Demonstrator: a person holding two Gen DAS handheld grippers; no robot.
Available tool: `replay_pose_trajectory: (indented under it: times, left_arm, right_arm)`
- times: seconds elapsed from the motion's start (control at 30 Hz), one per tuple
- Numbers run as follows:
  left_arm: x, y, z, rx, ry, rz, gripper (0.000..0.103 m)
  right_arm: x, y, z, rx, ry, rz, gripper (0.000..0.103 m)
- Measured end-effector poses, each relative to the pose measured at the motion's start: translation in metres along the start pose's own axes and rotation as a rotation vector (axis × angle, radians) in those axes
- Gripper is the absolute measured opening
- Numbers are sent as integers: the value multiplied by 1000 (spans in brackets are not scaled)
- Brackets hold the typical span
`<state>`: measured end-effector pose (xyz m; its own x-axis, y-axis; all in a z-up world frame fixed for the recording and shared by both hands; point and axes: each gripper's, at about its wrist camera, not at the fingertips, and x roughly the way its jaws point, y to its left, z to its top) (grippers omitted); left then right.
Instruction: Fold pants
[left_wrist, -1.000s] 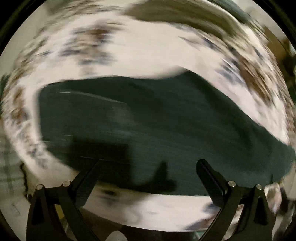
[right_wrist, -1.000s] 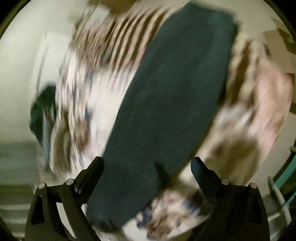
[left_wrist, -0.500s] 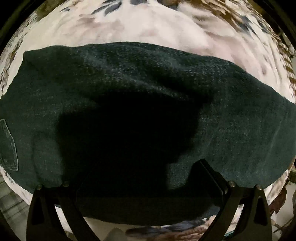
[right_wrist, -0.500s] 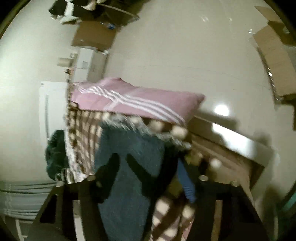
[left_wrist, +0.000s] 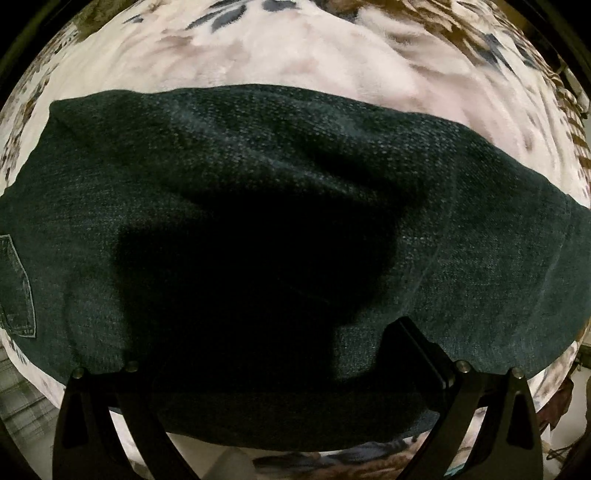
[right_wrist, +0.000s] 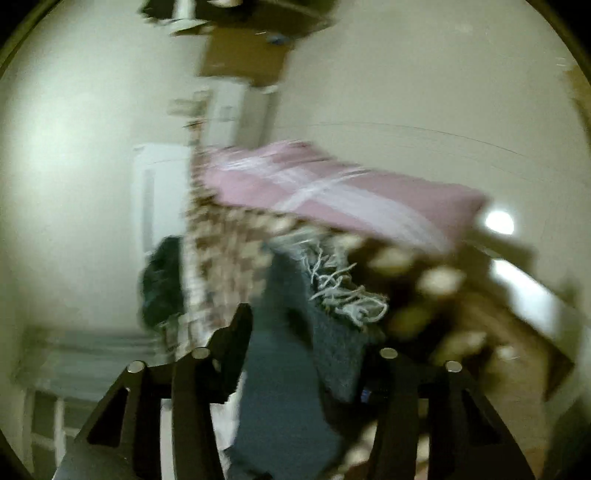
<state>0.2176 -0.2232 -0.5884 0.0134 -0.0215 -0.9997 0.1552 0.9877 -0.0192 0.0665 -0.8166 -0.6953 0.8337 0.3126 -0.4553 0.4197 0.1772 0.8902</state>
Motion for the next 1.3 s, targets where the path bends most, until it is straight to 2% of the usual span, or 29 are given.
replay_pose_trajectory:
  times: [0.07, 0.13, 0.27, 0.3, 0.37, 0.4, 0.57, 0.63, 0.7, 0.87, 1.0, 1.1, 1.2, 1.3]
  left_arm:
    - [-1, 0, -2, -1, -2, -1, 103]
    - [-1, 0, -3, -3, -7, -1, 103]
    - [-3, -1, -10, -16, -31, -1, 103]
    - [-4, -2, -11, -14, -34, -1, 103]
    - [-4, -2, -16, -13, -41, -2, 103]
    - [-5, -2, -17, -13, -46, -1, 103]
    - [-11, -3, -25, -17, -53, -8, 103]
    - [-20, 1, -27, -46, -59, -45, 103]
    - [-33, 6, -31, -66, -82, -51, 103]
    - [-82, 29, -49, -111, -195, -54, 103]
    - [-107, 68, -66, -177, -233, -60, 103]
    - [-117, 114, -77, -221, -240, -46, 103]
    - [-114, 148, -85, -262, -226, -19, 103]
    - [-109, 178, -92, -296, -213, -4, 103]
  right_arm:
    - [5, 12, -3, -62, 30, 7, 45]
    - [18, 16, -2, -119, 55, -75, 47]
    - [44, 9, 0, -92, 93, -71, 48]
    - [47, 15, -1, -110, 86, -67, 44]
    - [51, 30, -6, -158, 68, -64, 23]
    - [50, 33, -10, -167, 52, -87, 7]
    - [40, 63, -31, -192, -17, -133, 7]
    - [29, 93, -50, -243, -24, -127, 7]
    - [25, 119, -69, -292, -14, -138, 7]
    - [37, 190, -143, -428, 57, -154, 7]
    - [76, 227, -227, -544, 150, -181, 7]
    - [109, 233, -284, -583, 226, -192, 7]
    - [160, 223, -350, -600, 327, -196, 7]
    - [202, 215, -400, -641, 400, -215, 7]
